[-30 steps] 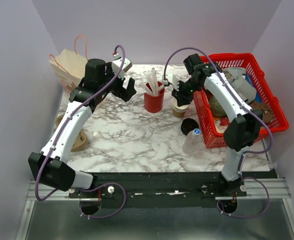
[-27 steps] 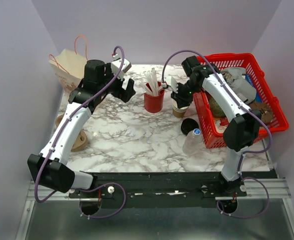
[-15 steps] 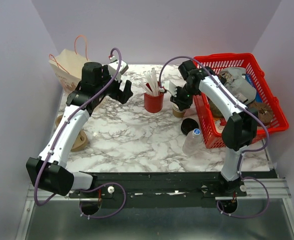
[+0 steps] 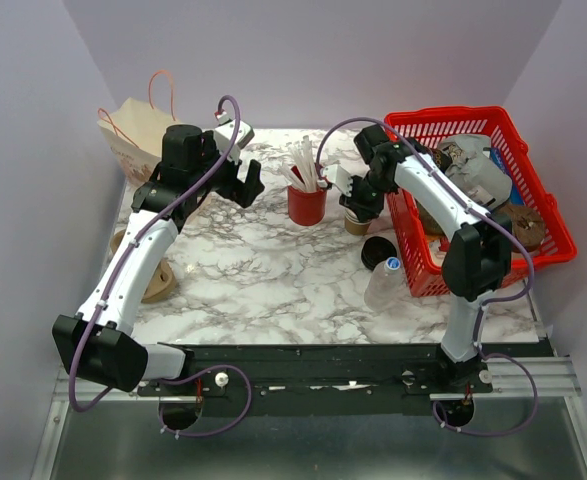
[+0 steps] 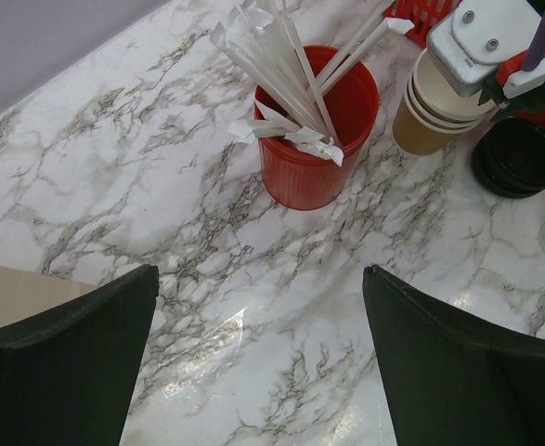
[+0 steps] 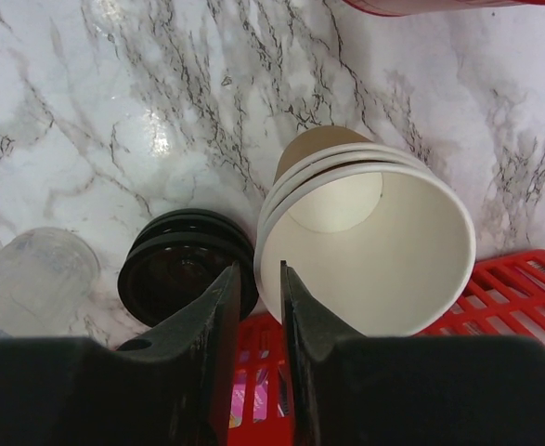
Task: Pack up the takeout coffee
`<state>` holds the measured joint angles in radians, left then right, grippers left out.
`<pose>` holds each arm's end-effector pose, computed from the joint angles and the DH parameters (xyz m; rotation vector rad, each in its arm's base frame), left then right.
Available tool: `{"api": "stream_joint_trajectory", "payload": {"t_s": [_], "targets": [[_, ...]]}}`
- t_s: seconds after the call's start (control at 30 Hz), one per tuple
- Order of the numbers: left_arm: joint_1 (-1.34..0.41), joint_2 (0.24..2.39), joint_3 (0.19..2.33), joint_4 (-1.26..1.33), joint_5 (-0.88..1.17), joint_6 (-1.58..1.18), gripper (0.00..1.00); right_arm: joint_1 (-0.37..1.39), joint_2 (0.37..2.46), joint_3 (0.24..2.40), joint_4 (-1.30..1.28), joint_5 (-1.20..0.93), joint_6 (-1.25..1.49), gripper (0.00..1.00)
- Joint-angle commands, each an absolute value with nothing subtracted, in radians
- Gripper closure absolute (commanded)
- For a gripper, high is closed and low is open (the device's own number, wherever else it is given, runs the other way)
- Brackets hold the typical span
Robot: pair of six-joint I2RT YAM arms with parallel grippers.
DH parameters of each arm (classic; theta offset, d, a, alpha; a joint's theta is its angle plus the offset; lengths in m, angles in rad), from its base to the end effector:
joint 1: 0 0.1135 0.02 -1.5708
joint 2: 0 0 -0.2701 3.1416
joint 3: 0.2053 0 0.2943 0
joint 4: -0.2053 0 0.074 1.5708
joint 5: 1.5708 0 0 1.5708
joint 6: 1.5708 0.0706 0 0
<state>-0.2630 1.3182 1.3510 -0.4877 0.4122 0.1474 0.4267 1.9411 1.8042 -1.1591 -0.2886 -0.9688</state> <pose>0.3432 -0.1217 0.3835 0.6636 1.9066 -0.4900 0.4012 0.2045 0.2490 -1.8337 2.0998 0.2870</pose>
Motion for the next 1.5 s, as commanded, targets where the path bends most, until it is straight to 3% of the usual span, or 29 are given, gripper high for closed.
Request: {"api": "stream_joint_trajectory", "payload": {"t_s": [0.0,0.3,0.67,0.83,1.47], "targets": [[-0.258,1.302,1.345,-0.462,0.403,0.132,0.01,0.436,1.968,1.781,-1.135,-0.262,-0.966,0.68],[-0.256,1.304,1.345,-0.459,0.406,0.129,0.01,0.437,1.971,1.789,-1.127,-0.264,-0.966,0.73],[-0.256,1.308,1.341,-0.453,0.41,0.12,0.01,0.436,1.965,1.798,-1.129,-0.259,-0.963,0.87],[-0.256,1.312,1.336,-0.449,0.414,0.12,0.01,0.436,1.945,1.804,-1.108,-0.252,-0.95,0.99],[-0.264,1.275,1.203,-0.428,0.474,0.209,0.01,0.437,1.858,1.836,-1.077,-0.163,-0.891,0.99]]}}
